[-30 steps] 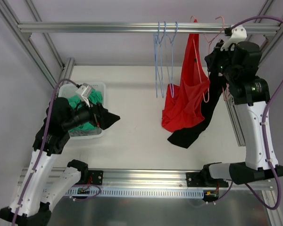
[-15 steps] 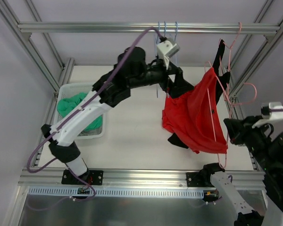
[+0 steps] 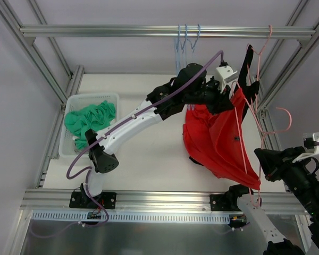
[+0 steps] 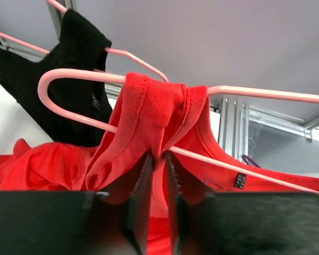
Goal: Remove the tank top from the hanger
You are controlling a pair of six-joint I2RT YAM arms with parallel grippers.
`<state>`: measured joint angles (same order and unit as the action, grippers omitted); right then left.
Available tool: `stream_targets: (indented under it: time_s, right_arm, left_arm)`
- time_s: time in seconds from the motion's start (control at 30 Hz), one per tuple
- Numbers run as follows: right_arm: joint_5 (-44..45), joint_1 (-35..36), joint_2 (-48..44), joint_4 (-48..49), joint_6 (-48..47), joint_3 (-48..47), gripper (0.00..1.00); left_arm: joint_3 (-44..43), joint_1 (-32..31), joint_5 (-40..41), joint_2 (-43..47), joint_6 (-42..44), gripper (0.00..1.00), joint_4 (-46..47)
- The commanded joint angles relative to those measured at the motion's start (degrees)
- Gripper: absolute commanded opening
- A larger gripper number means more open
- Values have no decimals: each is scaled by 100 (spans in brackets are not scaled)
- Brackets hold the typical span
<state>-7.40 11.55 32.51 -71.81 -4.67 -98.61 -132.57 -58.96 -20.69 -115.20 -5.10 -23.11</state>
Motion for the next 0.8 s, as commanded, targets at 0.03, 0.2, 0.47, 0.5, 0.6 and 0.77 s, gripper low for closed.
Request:
stream_targets:
  time_s: [0.03, 0.2, 0.47, 0.5, 0.6, 0.77]
  right_arm:
    - [-226, 23, 176, 159, -8, -308, 0]
    - [-262, 23, 107, 89, -87, -159, 0]
    - [-1922, 154, -586, -298, -562, 316, 0]
    - [-2019, 207, -649, -307, -570, 246, 0]
    - [-2336, 409, -764, -272, -597, -52, 0]
    - [-3258, 576, -668, 771, -396, -449, 0]
  left_arm:
    - [-216, -45, 205, 278, 115, 0, 290]
    - [37, -89, 1457, 699, 10, 0, 325]
    - [1057, -415, 4835, 2227, 71, 0, 729]
    - [1215, -415, 5003, 2351, 62, 0, 747]
    - [1636, -415, 5320, 2905, 18, 0, 747]
    - [2908, -415, 4840, 4194, -280, 0, 738]
